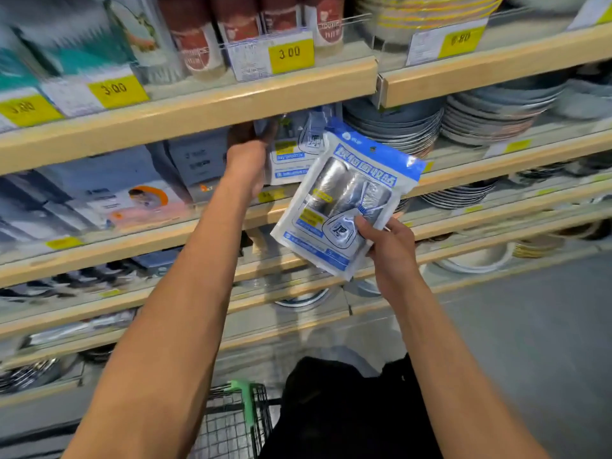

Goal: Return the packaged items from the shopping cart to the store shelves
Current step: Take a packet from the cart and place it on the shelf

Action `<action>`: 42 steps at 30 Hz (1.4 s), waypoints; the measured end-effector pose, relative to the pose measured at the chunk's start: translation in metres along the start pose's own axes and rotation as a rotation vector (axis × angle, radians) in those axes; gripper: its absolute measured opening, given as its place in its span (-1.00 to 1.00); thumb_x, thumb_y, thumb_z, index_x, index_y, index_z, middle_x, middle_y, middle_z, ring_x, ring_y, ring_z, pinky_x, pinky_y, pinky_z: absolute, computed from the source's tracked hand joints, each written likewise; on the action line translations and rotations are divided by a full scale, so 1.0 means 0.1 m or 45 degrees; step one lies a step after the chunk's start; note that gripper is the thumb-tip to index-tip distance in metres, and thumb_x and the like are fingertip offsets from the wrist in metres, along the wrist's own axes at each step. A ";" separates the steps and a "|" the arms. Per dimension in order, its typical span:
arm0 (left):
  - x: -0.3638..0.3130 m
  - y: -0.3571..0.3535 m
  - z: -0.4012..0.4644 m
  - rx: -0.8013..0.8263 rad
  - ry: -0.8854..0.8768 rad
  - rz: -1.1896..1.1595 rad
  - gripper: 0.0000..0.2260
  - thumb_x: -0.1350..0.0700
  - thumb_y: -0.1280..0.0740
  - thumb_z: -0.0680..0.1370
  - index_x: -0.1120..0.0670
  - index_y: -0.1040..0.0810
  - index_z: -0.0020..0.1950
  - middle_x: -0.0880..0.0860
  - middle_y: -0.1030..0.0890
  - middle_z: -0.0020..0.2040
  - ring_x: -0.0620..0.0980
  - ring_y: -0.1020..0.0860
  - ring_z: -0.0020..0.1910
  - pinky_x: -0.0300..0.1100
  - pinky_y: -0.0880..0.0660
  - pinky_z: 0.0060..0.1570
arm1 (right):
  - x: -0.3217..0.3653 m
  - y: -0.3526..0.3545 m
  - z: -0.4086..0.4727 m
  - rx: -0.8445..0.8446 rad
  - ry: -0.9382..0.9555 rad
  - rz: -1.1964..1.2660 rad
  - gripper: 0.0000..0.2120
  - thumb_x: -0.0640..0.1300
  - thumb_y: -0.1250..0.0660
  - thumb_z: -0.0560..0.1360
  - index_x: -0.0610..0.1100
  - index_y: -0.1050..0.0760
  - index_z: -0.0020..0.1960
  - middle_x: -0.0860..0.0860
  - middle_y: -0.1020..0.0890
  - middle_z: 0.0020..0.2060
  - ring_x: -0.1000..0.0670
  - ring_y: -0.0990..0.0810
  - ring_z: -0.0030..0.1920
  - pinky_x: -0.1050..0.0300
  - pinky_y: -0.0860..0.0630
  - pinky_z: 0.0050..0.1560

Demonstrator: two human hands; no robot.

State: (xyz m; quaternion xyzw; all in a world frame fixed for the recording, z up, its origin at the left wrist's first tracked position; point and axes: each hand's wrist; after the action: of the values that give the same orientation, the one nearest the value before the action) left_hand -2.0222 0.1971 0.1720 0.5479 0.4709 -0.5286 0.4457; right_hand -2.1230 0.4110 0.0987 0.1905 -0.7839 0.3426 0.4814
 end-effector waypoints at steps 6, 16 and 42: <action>0.26 -0.09 0.16 -0.107 -0.095 0.081 -0.58 0.18 -0.46 0.44 0.21 -0.56 0.28 0.09 -0.64 0.17 0.01 -0.63 0.08 -0.14 -0.58 0.13 | -0.01 0.09 0.15 0.022 0.004 -0.076 -0.80 -0.20 -0.47 0.46 -0.24 -0.65 0.06 -0.12 -0.74 -0.07 -0.13 -0.72 -0.05 0.00 -0.59 -0.06; 0.03 0.01 -0.25 -0.134 -0.303 1.337 -0.60 -0.06 -0.57 0.37 0.19 -0.46 -0.20 0.27 -0.62 -0.18 0.25 -0.61 -0.07 0.05 -0.37 -0.26 | 0.29 -0.07 0.29 0.140 0.088 -0.105 -0.84 -0.25 -0.45 0.49 -0.18 -0.63 0.07 -0.06 -0.73 -0.14 0.03 -0.72 -0.19 0.20 -0.57 -0.28; 0.24 0.27 -0.55 0.180 -0.099 0.468 -0.55 0.33 -0.50 0.43 0.15 -0.35 0.21 -0.01 -0.63 -0.03 -0.28 -0.65 -0.18 -0.26 -0.64 -0.17 | 0.87 -0.84 0.86 0.163 0.551 -1.137 -0.41 0.12 -0.48 0.42 -0.24 -0.43 0.26 -0.09 -0.53 0.12 -0.08 -0.50 0.17 0.13 -0.41 0.05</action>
State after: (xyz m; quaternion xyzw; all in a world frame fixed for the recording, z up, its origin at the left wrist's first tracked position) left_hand -1.9869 0.2480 0.1498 0.6337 0.3072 -0.4908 0.5130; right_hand -2.1643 0.2939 0.1797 0.4612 -0.4853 0.1822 0.7201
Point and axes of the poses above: each hand's wrist, its own z-axis towards the middle knuckle, its own y-axis out of the back of the hand, x = y × z
